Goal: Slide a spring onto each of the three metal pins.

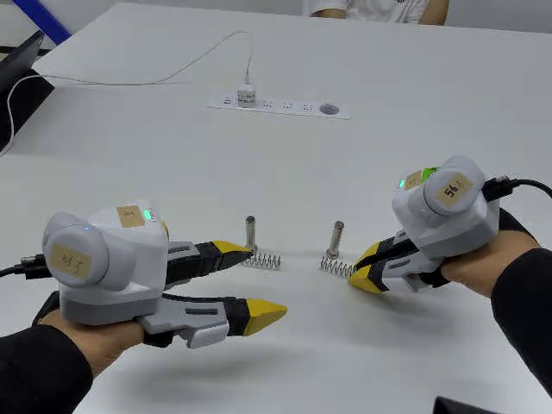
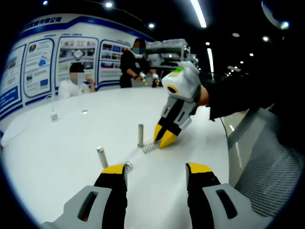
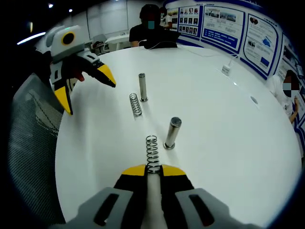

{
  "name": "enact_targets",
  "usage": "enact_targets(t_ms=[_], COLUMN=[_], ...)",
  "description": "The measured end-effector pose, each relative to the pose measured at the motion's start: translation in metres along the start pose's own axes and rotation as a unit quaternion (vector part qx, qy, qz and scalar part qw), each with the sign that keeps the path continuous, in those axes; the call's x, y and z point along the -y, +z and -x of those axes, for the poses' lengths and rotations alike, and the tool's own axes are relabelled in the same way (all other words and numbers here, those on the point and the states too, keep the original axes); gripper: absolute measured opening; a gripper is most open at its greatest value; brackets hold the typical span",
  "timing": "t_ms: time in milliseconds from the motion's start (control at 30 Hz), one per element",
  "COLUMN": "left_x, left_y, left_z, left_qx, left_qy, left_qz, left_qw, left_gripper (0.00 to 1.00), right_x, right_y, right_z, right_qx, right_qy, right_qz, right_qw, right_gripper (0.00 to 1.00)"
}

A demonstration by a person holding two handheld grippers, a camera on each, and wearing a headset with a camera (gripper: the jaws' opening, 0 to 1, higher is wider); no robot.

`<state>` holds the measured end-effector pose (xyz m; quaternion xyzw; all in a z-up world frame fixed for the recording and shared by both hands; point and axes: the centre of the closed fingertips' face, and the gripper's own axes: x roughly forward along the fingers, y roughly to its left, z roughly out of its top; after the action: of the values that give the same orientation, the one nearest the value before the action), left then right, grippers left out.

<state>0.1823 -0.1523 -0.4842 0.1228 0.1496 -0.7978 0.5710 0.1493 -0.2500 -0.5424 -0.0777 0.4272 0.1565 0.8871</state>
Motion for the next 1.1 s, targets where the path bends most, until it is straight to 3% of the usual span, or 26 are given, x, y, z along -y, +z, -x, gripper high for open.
enact_targets(t_ms=[267, 600, 1100], left_x=[0.005, 0.007, 0.023], left_y=[0.005, 0.014, 0.020], left_z=[-0.007, -0.017, -0.027], left_qx=[-0.007, -0.014, -0.017], left_qy=[-0.016, -0.035, -0.068], left_qz=[-0.016, -0.042, -0.081], left_qw=[0.9997, 0.9984, 0.9943], left_gripper=[0.49, 0.47, 0.37], right_x=[-0.009, -0.031, -0.064], right_y=[0.007, 0.026, 0.051], right_z=[0.012, 0.033, 0.041], right_qx=[-0.001, 0.002, -0.006], right_qy=[0.003, 0.020, 0.055], right_qz=[0.012, 0.052, 0.123], right_qw=[0.9999, 0.9984, 0.9908], right_gripper=[0.11, 0.11, 0.11])
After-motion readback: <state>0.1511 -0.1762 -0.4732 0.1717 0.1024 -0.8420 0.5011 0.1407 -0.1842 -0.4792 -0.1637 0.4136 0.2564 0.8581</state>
